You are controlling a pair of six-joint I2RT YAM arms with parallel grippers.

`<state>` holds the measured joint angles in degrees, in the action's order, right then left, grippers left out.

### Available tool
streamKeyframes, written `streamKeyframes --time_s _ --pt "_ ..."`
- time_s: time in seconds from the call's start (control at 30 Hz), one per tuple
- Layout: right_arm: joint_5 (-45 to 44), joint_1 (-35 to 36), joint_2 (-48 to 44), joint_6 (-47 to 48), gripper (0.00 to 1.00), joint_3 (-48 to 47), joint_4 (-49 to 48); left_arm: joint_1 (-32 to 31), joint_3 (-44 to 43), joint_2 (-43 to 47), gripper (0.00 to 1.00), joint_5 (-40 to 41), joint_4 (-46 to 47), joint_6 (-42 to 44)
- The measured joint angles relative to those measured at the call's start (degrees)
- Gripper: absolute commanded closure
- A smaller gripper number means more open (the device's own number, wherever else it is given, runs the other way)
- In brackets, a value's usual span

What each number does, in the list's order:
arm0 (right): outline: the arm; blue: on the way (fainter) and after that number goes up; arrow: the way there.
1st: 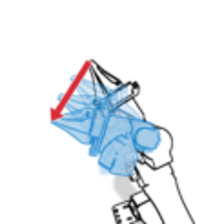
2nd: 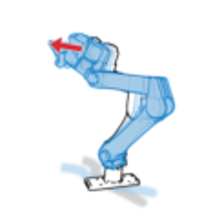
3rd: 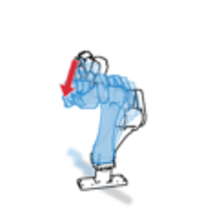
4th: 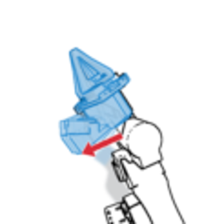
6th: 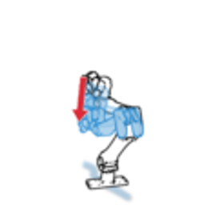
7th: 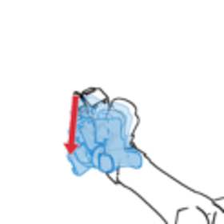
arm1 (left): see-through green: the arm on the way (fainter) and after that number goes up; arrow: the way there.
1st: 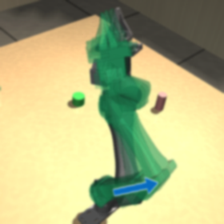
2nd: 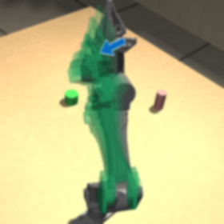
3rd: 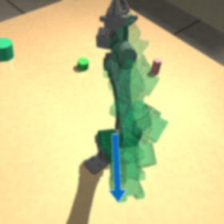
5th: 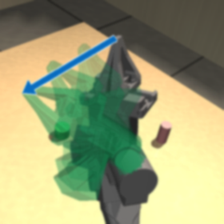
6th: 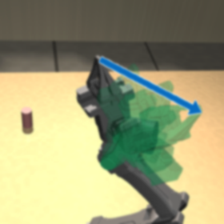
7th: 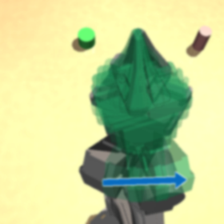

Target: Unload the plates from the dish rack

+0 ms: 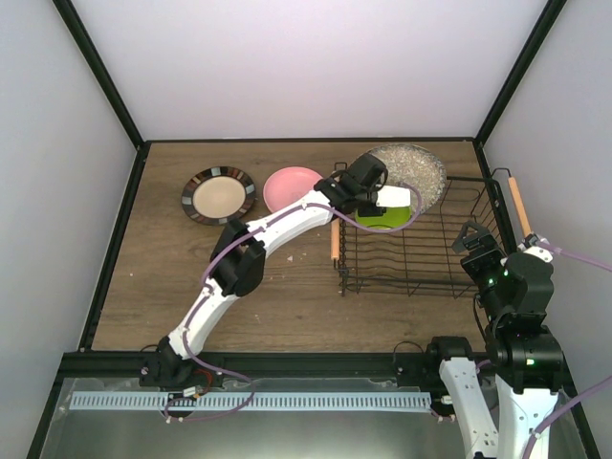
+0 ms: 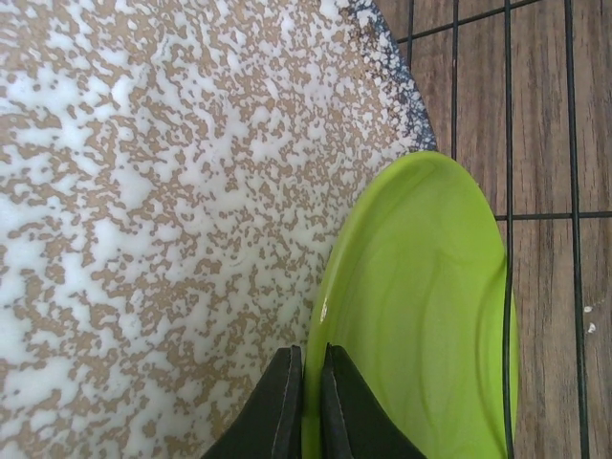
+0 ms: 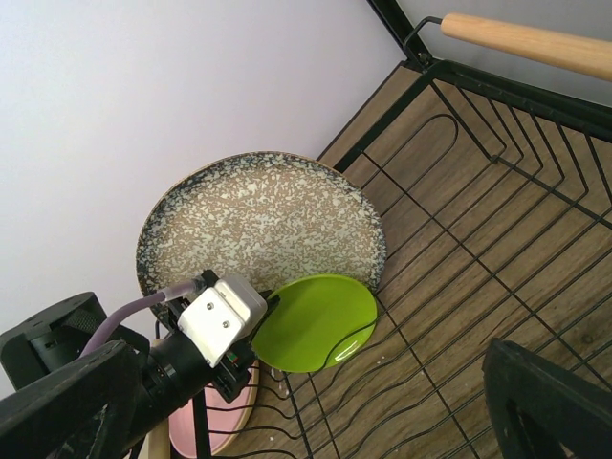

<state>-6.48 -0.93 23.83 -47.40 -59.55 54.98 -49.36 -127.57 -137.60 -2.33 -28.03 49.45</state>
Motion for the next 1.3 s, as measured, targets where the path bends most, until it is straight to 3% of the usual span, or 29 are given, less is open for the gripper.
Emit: streamKeyframes --time_s 0.67,0.8,0.93,1.03,1.2,1.3 --pt "0.7 0.0 -0.31 -0.04 0.0 0.5 -0.28 -2.93 2.8 7.5 0.96 8.83 6.64 -0.94" --pt "0.66 0.0 -0.46 -0.04 0.0 0.5 -0.17 -3.06 2.49 12.92 0.96 9.2 6.58 -3.34" --pt "0.66 0.0 -0.46 -0.04 0.0 0.76 -0.55 -1.66 2.6 23.87 0.96 7.23 6.99 -9.38" --pt "0.74 0.0 -0.44 -0.07 0.0 2.03 -1.44 3.48 4.85 35.39 0.96 2.78 9.92 -16.09" --pt "1.9 0.0 0.31 -0.28 0.0 4.87 -3.76 25.68 10.56 50.36 0.96 -4.39 12.81 -29.88" --pt "2.8 0.0 1.73 -0.28 0.0 5.81 -5.62 35.63 20.04 55.25 0.96 -9.77 12.04 -37.29"
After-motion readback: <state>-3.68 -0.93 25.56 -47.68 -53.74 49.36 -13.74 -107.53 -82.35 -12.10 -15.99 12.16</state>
